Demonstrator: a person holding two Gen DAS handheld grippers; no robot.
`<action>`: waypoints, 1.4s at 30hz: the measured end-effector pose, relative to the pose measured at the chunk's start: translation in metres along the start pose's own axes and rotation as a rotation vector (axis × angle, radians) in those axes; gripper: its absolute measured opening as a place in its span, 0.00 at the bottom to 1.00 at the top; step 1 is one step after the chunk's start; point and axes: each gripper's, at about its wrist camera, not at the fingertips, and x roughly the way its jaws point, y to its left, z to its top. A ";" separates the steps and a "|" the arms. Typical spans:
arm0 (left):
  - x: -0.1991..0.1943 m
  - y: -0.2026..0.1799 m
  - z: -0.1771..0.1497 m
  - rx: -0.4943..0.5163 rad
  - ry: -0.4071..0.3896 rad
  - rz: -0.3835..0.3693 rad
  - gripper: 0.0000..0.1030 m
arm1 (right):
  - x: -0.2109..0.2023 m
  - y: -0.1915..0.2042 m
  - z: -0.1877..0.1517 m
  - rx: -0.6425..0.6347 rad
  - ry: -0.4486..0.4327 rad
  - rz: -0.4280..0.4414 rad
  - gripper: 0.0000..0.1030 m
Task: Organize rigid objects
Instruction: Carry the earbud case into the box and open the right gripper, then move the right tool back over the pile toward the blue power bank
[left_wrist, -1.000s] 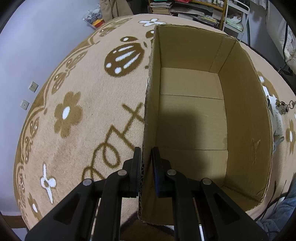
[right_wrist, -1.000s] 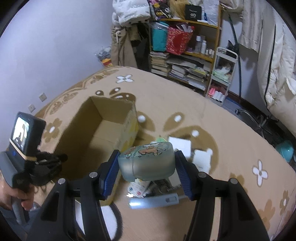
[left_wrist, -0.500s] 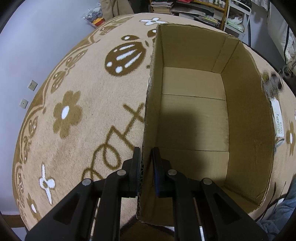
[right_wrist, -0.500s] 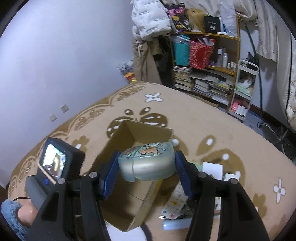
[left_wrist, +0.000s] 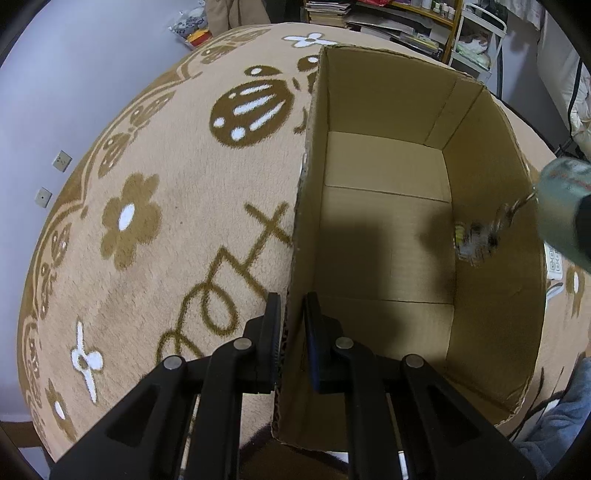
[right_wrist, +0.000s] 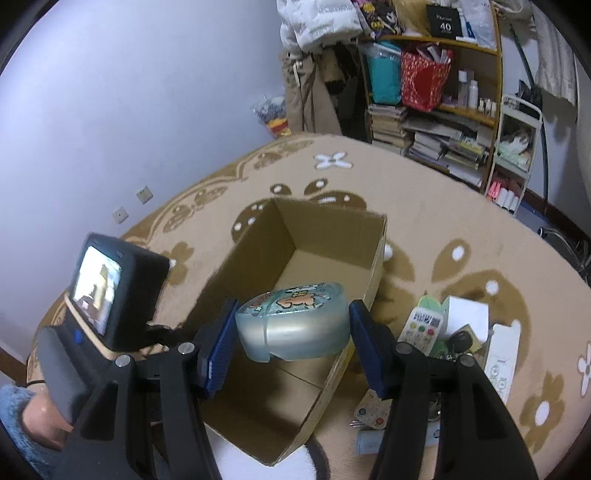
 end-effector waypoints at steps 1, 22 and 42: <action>0.001 0.000 0.000 0.000 0.005 0.000 0.11 | 0.003 -0.001 -0.002 -0.004 0.004 -0.004 0.62; 0.006 0.006 -0.002 -0.036 0.048 -0.020 0.11 | 0.016 0.002 -0.014 -0.018 0.038 -0.031 0.62; 0.003 0.007 -0.002 -0.045 0.051 -0.028 0.11 | -0.014 -0.024 -0.021 0.008 -0.003 -0.235 1.00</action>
